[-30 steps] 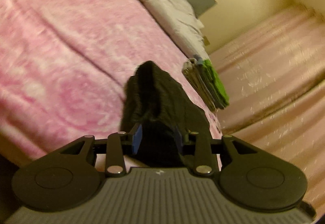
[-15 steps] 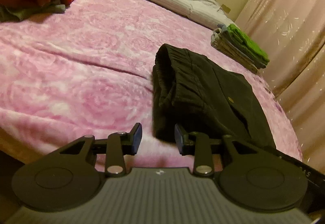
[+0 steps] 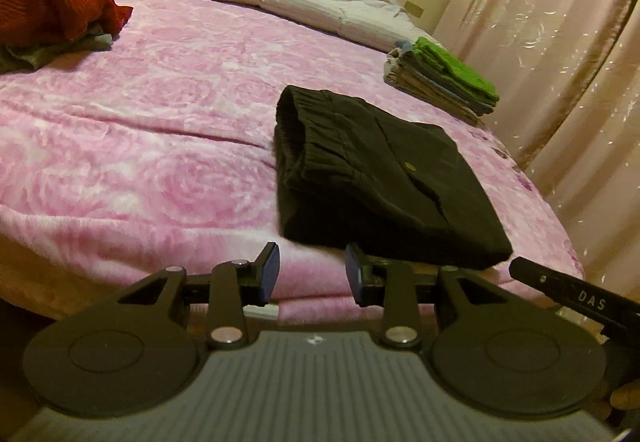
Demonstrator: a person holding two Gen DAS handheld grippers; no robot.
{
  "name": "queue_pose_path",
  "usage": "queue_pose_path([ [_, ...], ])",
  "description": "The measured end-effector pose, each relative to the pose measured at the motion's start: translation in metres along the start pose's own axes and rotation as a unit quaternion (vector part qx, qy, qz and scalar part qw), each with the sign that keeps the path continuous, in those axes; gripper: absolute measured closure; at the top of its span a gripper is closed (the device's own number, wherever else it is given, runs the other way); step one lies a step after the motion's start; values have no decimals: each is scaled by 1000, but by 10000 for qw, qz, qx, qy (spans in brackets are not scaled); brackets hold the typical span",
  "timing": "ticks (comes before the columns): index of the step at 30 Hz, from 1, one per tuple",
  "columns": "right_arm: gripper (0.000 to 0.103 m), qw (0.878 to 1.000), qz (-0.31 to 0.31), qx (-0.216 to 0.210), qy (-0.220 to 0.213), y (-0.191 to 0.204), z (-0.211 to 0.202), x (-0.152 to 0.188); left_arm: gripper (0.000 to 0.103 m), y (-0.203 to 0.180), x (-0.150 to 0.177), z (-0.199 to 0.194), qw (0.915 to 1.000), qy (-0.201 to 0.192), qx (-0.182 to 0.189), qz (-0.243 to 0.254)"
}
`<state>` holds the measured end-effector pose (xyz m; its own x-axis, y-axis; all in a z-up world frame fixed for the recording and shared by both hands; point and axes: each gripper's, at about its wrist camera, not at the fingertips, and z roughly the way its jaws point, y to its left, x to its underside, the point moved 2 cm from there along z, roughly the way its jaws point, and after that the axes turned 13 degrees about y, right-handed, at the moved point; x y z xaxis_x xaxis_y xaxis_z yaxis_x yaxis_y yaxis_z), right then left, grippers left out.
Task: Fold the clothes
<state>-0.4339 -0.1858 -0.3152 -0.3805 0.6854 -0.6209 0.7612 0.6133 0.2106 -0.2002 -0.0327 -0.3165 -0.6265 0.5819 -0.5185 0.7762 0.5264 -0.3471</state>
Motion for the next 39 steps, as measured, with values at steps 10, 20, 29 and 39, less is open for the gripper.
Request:
queue_pose_path([
  [10,29,9989,457,27,119,-19,0,12,72,9,9,7,9996,193,202,72],
  [20,29,9843,1695,-467,-187,-55,24,-4,72,78,-35,23,9990,-39,365,-267],
  [29,29,9471,3200,-61,-231,-101,53,-44,72,54,-189,84,9901,397,632,1186],
  [39,29,8569,5089,-613,542,-84,29,-38,68,-52,-264,154,9381,2196,896,2524],
])
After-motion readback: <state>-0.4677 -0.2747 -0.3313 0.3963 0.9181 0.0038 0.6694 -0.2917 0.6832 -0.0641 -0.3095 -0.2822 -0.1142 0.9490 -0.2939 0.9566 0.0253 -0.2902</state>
